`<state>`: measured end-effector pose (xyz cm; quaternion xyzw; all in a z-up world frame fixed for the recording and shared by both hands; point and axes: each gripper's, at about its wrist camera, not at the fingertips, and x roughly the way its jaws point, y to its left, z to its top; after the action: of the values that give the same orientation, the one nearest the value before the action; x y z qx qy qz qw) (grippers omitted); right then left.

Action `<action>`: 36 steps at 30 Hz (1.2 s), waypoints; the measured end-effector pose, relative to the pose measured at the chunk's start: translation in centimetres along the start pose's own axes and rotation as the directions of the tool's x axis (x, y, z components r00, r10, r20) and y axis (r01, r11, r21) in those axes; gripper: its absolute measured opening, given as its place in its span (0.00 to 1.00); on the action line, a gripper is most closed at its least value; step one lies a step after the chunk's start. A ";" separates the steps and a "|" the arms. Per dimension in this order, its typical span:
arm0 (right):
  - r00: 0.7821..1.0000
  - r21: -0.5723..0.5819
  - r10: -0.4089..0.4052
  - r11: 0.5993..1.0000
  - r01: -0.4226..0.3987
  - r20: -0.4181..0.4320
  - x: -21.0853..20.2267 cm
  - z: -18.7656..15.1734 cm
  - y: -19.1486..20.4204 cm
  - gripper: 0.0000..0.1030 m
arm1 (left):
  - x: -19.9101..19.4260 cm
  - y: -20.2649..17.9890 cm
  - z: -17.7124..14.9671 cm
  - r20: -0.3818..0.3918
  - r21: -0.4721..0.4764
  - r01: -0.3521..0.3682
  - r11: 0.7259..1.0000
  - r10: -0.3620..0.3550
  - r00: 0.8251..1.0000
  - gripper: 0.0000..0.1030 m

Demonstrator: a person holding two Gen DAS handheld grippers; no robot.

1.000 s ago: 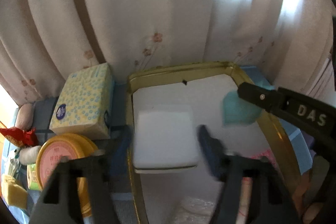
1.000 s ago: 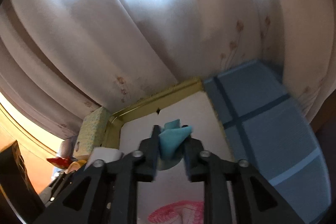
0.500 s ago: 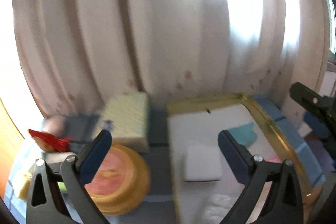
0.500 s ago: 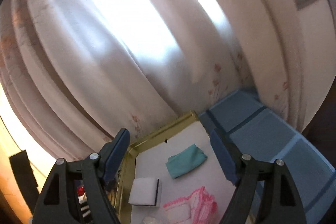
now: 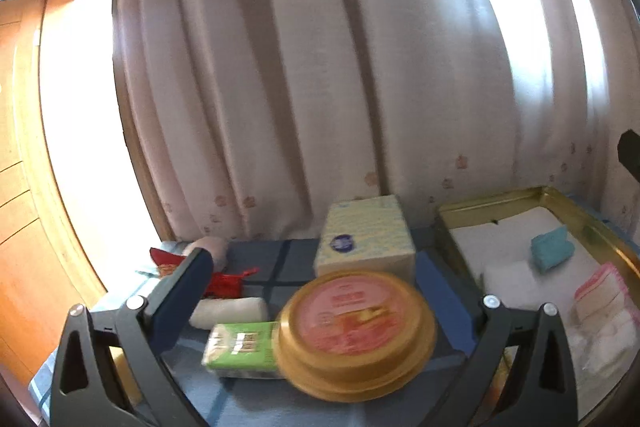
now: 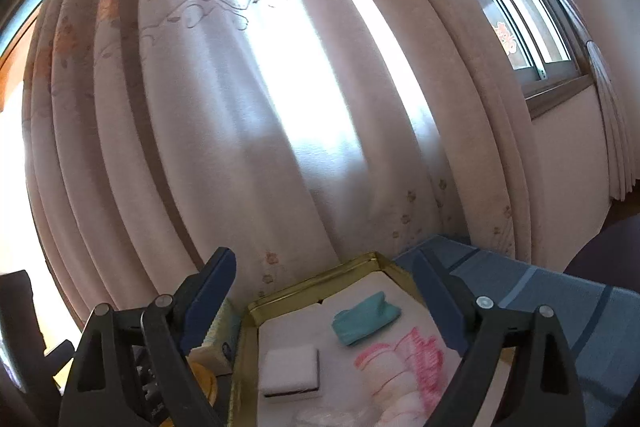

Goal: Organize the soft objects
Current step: 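Place the foam block and teal cloth into the gold tray with both grippers, then grasp the yellow sponge with the left gripper and lift it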

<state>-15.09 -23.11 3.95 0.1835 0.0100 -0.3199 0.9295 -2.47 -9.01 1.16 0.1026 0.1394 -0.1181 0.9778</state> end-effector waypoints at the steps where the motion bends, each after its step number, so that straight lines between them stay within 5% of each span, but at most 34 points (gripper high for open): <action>1: 1.000 0.000 0.002 1.000 -0.002 0.008 -0.1 -0.3 0.3 0.89 | 0.0 0.4 -0.2 0.008 -0.001 -0.005 1.000 0.005 1.000 0.99; 10: 0.998 -0.039 0.035 0.999 -0.032 0.058 -1.5 -1.7 3.0 0.89 | -0.7 4.5 -1.2 0.023 -0.050 -0.027 0.998 0.028 0.999 0.99; 22: 0.989 -0.104 0.150 0.983 -0.149 0.004 -2.7 -3.7 8.2 0.89 | -0.6 12.7 -3.0 -0.038 -0.112 -0.099 0.989 0.096 0.995 0.99; 36: 0.938 -0.160 0.278 0.936 -0.313 -0.206 -1.9 -6.2 13.7 0.89 | 1.4 20.0 -6.5 -0.234 -0.073 -0.130 0.989 0.109 0.966 0.99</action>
<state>-7.75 -9.82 2.98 0.1216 0.0966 -0.1558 0.9755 2.40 11.24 -1.98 0.0810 0.2501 -0.0401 0.9640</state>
